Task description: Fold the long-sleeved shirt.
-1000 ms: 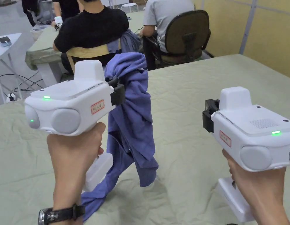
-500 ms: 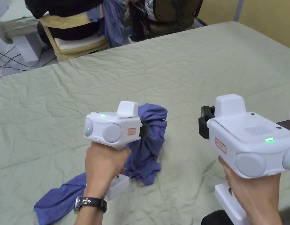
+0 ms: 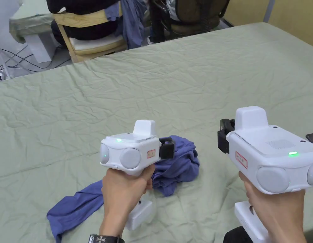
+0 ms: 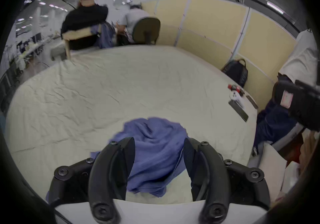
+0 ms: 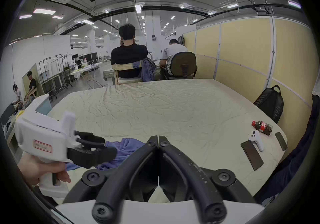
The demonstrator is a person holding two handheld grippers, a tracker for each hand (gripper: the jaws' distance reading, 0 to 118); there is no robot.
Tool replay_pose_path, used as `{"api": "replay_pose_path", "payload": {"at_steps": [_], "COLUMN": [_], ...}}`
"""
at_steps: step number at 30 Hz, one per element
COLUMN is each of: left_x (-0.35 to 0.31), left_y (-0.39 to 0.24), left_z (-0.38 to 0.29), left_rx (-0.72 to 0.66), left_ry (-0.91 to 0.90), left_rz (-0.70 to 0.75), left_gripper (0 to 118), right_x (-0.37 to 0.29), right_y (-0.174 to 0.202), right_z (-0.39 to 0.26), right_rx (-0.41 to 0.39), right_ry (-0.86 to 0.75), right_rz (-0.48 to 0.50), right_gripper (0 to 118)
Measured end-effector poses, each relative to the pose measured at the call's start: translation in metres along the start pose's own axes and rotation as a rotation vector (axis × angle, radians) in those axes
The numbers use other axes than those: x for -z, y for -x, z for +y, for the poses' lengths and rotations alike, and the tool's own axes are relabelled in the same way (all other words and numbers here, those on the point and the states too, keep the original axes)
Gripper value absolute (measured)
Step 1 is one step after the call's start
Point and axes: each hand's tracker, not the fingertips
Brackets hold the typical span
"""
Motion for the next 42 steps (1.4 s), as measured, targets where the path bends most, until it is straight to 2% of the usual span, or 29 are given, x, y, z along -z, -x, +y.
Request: {"api": "replay_pose_path", "payload": {"at_steps": [3,9,11,13,15,16,17,20,22,26,28,29,31,32,42], "left_x": [-0.049,-0.144,-0.168,-0.186,-0.198,-0.203,-0.207,-0.217,-0.219,-0.203,-0.193,-0.186,-0.17,-0.16,-0.079], "left_y": [0.011,0.043,0.053,0.062,0.069,0.071,0.072,0.08,0.087,0.119,0.134,0.143,0.159,0.171,0.242], "left_z": [-0.004,-0.043,-0.062,-0.077,-0.088,-0.094,-0.097,-0.101,-0.101,-0.103,-0.107,-0.11,-0.114,-0.12,-0.18], "left_rx": [-0.008,-0.137,-0.15,-0.177,-0.186,-0.187,-0.194,-0.212,-0.238,-0.264,-0.256,-0.267,-0.291,-0.301,-0.444], "left_ry": [-0.127,-0.18,-0.185,-0.158,-0.142,-0.146,-0.153,-0.166,-0.156,0.024,0.098,0.107,0.143,0.179,0.315], "left_rz": [0.114,0.369,0.372,0.367,0.364,0.37,0.393,0.383,0.329,0.269,0.295,0.336,0.394,0.386,0.33], "left_gripper": [62,62,59,35,25,25,12,1,0,0,0,8,45,55,52], "right_x": [-0.005,-0.016,-0.017,-0.02,-0.021,-0.022,-0.024,-0.028,-0.028,-0.027,-0.024,-0.022,-0.015,-0.01,0.04], "right_y": [0.013,0.045,0.057,0.067,0.074,0.079,0.083,0.093,0.096,0.099,0.098,0.099,0.099,0.1,0.095], "right_z": [0.003,0.007,0.009,0.009,0.008,0.007,0.007,0.006,0.006,0.006,0.005,0.005,0.004,0.003,-0.019], "right_rx": [-0.008,-0.045,-0.054,-0.059,-0.06,-0.061,-0.064,-0.087,-0.102,-0.117,-0.121,-0.126,-0.139,-0.143,-0.156], "right_ry": [-0.016,-0.048,-0.06,-0.063,-0.067,-0.069,-0.07,-0.069,-0.067,-0.061,-0.057,-0.053,-0.041,-0.032,0.082], "right_rz": [0.019,0.061,0.086,0.099,0.12,0.131,0.139,0.15,0.154,0.153,0.154,0.157,0.155,0.15,0.124], "right_gripper": [2,2,2,2,2,2,2,2,2,2,2,2,2,2,2]}}
